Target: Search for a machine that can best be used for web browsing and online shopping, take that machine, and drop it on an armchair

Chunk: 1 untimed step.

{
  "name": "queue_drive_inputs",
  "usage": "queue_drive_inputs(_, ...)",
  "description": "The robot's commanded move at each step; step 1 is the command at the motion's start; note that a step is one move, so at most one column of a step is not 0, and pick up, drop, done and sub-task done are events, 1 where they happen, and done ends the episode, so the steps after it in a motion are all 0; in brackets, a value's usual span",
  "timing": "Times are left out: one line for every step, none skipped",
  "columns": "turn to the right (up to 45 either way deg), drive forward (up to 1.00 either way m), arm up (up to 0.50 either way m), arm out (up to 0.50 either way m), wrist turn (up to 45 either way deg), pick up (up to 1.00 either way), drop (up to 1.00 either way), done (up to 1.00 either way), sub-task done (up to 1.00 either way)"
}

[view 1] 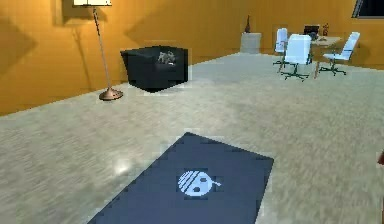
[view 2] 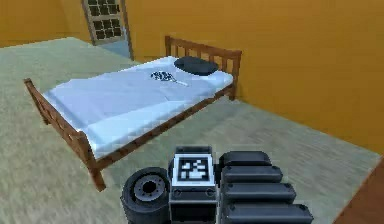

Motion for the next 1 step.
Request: queue_drive_inputs(0.0, 1.0, 0.0, 0.0, 0.0, 0.0, 0.0, 0.0, 0.0)
